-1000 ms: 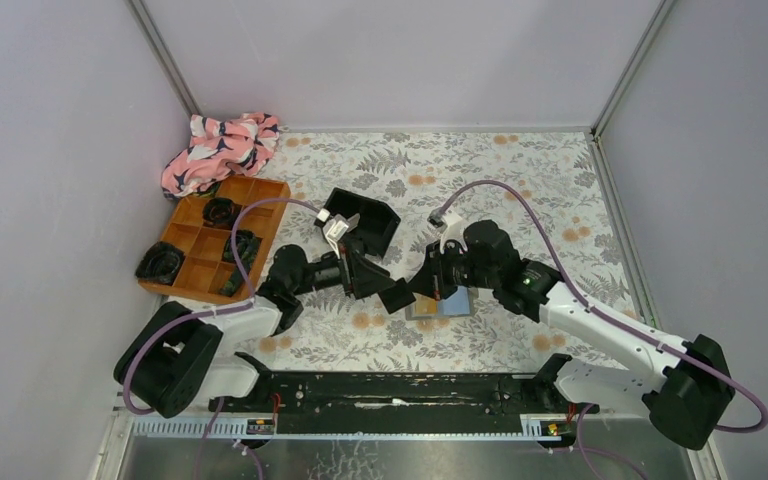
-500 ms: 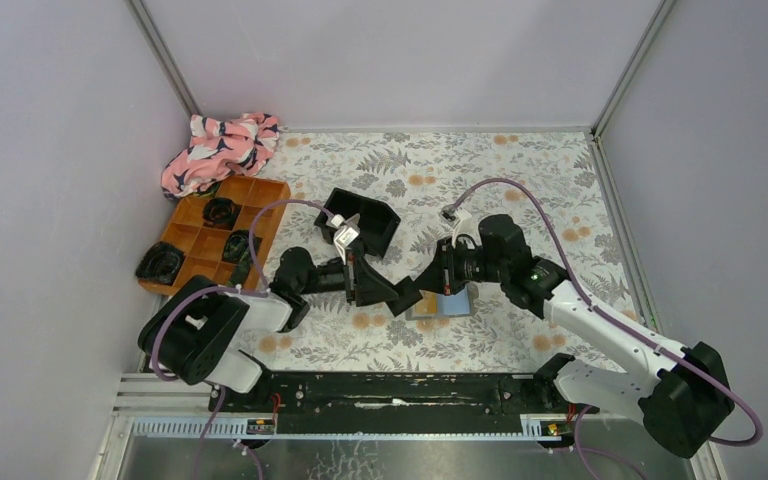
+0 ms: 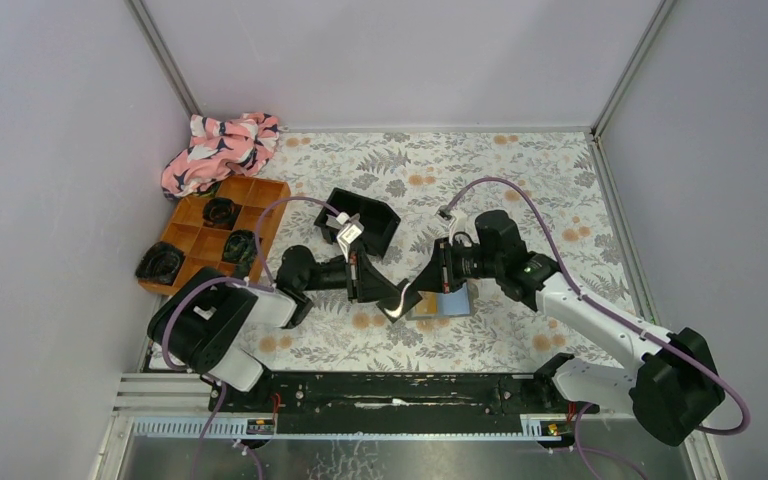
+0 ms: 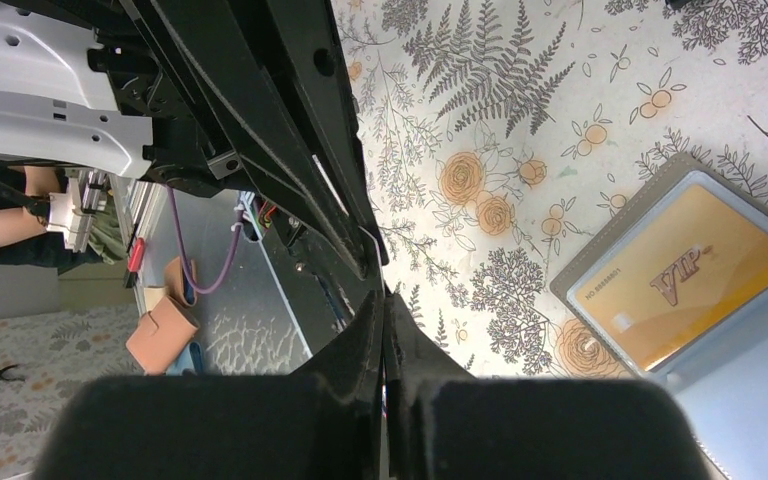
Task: Put the credit cards into the card holder
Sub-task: Pick up the credit card from the storage box.
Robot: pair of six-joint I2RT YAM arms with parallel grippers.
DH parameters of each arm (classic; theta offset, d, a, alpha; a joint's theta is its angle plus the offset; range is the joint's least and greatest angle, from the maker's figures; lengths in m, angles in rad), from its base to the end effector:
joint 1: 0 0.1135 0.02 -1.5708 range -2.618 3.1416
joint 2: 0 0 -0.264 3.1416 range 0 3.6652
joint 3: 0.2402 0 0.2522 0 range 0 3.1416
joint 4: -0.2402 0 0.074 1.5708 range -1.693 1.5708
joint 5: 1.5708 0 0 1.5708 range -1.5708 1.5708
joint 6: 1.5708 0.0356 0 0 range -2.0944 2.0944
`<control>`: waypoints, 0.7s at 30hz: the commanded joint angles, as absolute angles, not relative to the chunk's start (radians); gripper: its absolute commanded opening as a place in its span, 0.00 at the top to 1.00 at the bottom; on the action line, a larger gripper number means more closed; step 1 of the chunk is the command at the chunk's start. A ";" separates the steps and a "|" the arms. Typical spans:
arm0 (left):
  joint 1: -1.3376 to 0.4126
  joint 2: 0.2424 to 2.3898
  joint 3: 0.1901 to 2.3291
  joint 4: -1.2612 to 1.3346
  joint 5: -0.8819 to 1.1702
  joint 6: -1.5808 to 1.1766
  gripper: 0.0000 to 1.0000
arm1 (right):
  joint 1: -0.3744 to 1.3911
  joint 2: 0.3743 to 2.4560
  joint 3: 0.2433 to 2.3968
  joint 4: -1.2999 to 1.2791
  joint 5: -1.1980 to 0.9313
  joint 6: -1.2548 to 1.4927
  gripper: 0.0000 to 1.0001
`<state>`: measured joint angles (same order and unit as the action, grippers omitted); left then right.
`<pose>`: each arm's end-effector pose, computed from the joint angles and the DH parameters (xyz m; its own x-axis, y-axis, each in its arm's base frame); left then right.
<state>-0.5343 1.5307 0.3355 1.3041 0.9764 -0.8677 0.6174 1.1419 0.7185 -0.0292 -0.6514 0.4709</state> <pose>0.1988 -0.1519 0.1816 -0.6978 -0.0835 -0.7114 0.7140 -0.0018 -0.7001 0.1915 0.1624 0.2629 -0.7283 -0.0746 -0.6811 -0.6447 0.4114 0.6443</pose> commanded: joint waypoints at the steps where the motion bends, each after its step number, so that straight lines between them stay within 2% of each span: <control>1: -0.547 1.562 0.358 1.395 1.014 -0.876 0.89 | 0.597 1.151 0.727 0.030 -0.683 0.481 1.00; 5: -0.554 1.594 0.360 1.415 1.017 -0.886 1.00 | 0.587 1.161 0.734 0.029 -0.688 0.480 1.00; 11: -0.575 1.620 0.342 1.453 0.943 -0.899 1.00 | 0.579 1.160 0.739 0.026 -0.681 0.482 1.00; 12: -0.585 1.620 0.336 1.448 0.916 -0.892 1.00 | 0.576 1.159 0.740 0.021 -0.678 0.481 0.98; 17: -0.675 1.589 0.324 1.279 0.691 -0.810 1.00 | 0.567 1.137 0.746 -0.002 -0.624 0.467 0.72; 21: -0.788 1.550 0.342 1.107 0.388 -0.759 1.00 | 0.560 1.090 0.742 -0.034 -0.520 0.452 0.64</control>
<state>-0.7059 1.5944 0.3359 1.2572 0.7101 -0.8398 0.5686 1.1542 0.7185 -0.0479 -0.6144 0.4679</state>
